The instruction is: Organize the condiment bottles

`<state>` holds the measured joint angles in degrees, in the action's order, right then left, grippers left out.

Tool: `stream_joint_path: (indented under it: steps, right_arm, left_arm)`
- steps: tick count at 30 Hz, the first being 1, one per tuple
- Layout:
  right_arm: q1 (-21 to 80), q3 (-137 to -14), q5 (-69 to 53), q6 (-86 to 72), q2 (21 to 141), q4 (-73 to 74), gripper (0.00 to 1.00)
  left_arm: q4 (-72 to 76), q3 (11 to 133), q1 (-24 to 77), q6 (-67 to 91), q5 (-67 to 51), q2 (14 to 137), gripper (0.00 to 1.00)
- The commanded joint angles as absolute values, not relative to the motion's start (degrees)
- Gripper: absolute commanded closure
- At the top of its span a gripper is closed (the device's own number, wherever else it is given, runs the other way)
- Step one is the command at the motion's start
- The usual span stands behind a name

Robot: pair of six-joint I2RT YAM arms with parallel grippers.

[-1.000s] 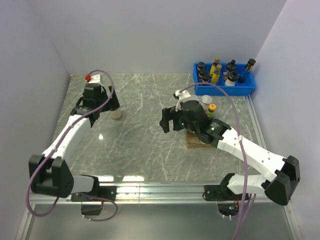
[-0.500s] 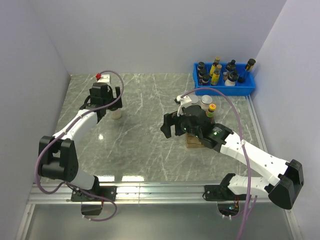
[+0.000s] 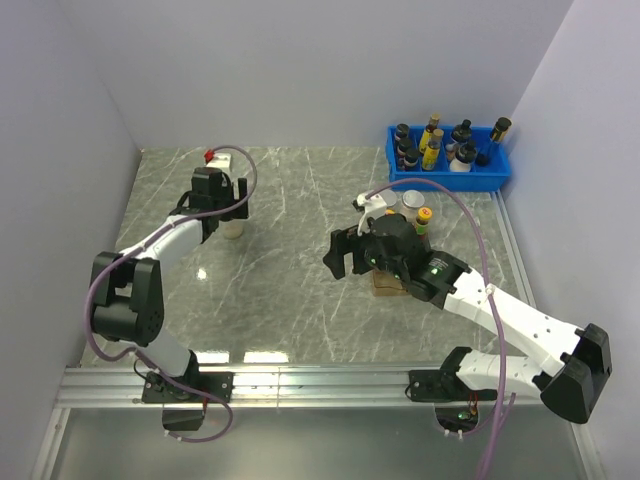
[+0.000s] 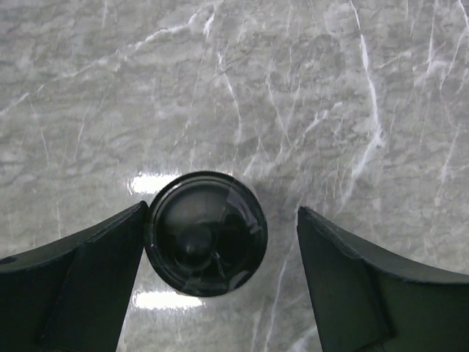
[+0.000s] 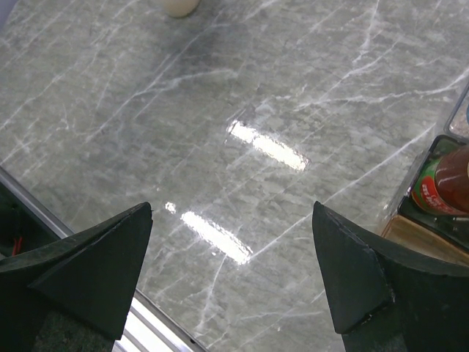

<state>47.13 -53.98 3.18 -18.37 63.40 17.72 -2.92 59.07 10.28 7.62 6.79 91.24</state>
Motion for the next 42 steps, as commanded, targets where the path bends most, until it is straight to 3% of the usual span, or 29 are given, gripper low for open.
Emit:
stream_joint_path:
  steps: [1, 4, 7, 8, 11, 14, 15, 19, 26, 28, 29, 30, 31, 35, 42]
  right_arm:
    - [47.55, -53.70, 3.60, -18.54, 61.44, 16.26, 0.04]
    - [47.64, -53.70, 4.04, -18.63, 61.17, 16.61, 0.04]
    - [47.55, -53.61, 4.13, -18.63, 60.73, 16.61, 0.04]
    - [47.64, -53.61, 4.13, -18.63, 60.82, 16.70, 0.04]
    - [47.72, -53.70, 4.13, -18.90, 60.82, 16.79, 0.04]
    - [47.46, -53.70, 4.74, -18.90, 60.65, 18.10, 0.04]
    - [47.63, -53.53, 5.01, -18.90, 60.64, 18.45, 0.04]
    - [47.64, -50.90, 5.62, -20.55, 60.47, 20.92, 0.04]
    - [47.55, -45.70, 10.44, -26.01, 46.24, 21.08, 0.09]
    - [47.55, -48.23, 19.65, -29.07, 44.13, 25.39, 0.25]
    - [47.64, -49.30, 23.60, -30.74, 43.69, 29.49, 0.64]
    - [47.64, -50.44, 31.82, -33.02, 43.33, 31.97, 0.85]
    - [47.55, -52.28, 36.17, -37.75, 42.81, 34.25, 1.00]
    - [45.89, -53.52, 45.61, -43.85, 42.10, 40.59, 1.00]
    - [39.47, -52.39, 44.04, -45.62, 41.66, 41.40, 1.00]
  left_arm:
    - [1.32, 59.41, 10.46, 5.89, 5.63, 93.77, 0.13]
    - [1.49, 59.33, 10.63, 5.89, 4.84, 94.48, 0.21]
    - [0.88, 59.24, 10.72, 5.45, 5.18, 94.48, 0.36]
    - [0.70, 59.24, 10.81, 5.62, 5.45, 94.31, 0.46]
    - [0.18, 59.24, 11.77, 5.89, 5.54, 93.00, 0.62]
    - [-3.41, 60.20, 15.01, 5.54, 7.82, 89.49, 0.97]
    - [-4.47, 60.73, 16.07, 5.62, 8.95, 88.43, 1.00]
    - [-11.06, 64.24, 18.81, 8.34, 7.83, 82.72, 1.00]
    - [-18.11, 68.90, 30.39, 9.31, -0.42, 77.08, 1.00]
    - [-15.32, 68.21, 32.42, 10.45, -4.29, 75.51, 1.00]
    - [-14.16, 67.33, 34.95, 11.68, -5.79, 75.15, 1.00]
    - [-13.02, 67.06, 36.29, 11.95, -6.41, 74.89, 1.00]
    - [-11.62, 66.89, 37.52, 12.39, -6.68, 74.80, 1.00]
    - [-5.91, 67.85, 43.40, 13.97, -9.66, 77.25, 1.00]
    - [1.21, 72.68, 50.09, 13.01, -9.40, 85.95, 1.00]
